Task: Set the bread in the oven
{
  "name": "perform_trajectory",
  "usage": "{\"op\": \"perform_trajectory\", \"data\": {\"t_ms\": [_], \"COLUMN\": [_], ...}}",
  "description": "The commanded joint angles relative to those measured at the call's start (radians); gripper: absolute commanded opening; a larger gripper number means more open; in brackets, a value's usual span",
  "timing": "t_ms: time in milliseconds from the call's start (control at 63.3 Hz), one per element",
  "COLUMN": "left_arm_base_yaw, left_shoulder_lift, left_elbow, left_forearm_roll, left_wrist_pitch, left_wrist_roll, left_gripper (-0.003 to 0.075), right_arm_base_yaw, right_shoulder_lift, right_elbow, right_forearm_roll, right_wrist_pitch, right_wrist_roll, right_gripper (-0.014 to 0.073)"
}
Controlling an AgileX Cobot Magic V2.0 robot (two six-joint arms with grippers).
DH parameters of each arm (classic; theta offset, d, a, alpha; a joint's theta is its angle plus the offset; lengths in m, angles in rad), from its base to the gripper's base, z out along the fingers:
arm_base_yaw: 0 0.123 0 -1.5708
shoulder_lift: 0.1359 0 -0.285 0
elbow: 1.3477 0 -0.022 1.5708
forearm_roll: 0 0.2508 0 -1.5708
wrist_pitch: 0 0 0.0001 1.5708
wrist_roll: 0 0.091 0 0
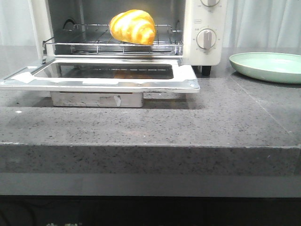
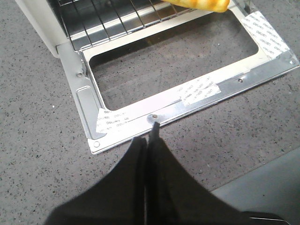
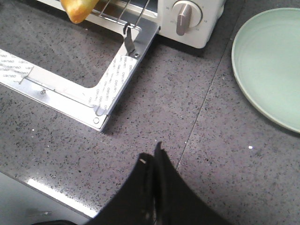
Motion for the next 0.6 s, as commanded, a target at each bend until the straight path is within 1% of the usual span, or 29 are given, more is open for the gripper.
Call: {"op": "perform_trajectory", "data": {"t_ms": [0,332,379,442,506,537,585], "left_arm_base_yaw": [-0.002,-0.002,0.001,0.033,0.081,0.135,0.183], "left_shoulder_lift": [-0.007,-0.01,-0.024,-0.054,-0.093,-0.14,-0.183], "left_elbow": [-0.025,-0.024,-0.013,0.027,0.08,0.138,0.193], "left_forearm_roll": [0.001,0.001,0.004,-0.001,-0.04,-0.078,-0.112], "left_wrist_pitch": [-0.051,-0.051,-0.067,-0.12,-0.201,-0.255,-0.306], "left_wrist_roll": [0.0,0.0,0.0,0.0,0.0,0.0,0.0], "left_gripper": [-0.0018,-0.0018,-0.0018,-0.0018,-0.0018,-0.0018,-0.0018], "right_arm_base_yaw": [-0.005,-0.005,-0.005,-0.005,-0.005,-0.005,-0.005], "right_shoulder_lift": [-0.022,-0.022,-0.022,-0.022,-0.022,-0.022,-0.022], "right_elbow": [-0.024,-0.024,-0.024,-0.024,-0.024,-0.024,-0.024], "right_forearm_roll": [-0.008,-0.008,-0.008,-0.008,-0.008,-0.008,-0.008], "right_wrist_pitch": [-0.051,-0.051,-0.051,-0.051,-0.051,-0.051,-0.051], "right_wrist_roll": [0.001,0.001,0.001,0.001,0.001,0.001,0.001], "right_gripper": [-0.0118,-0.0118,-0.0118,-0.0118,-0.0118,-0.0118,-0.0118]}}
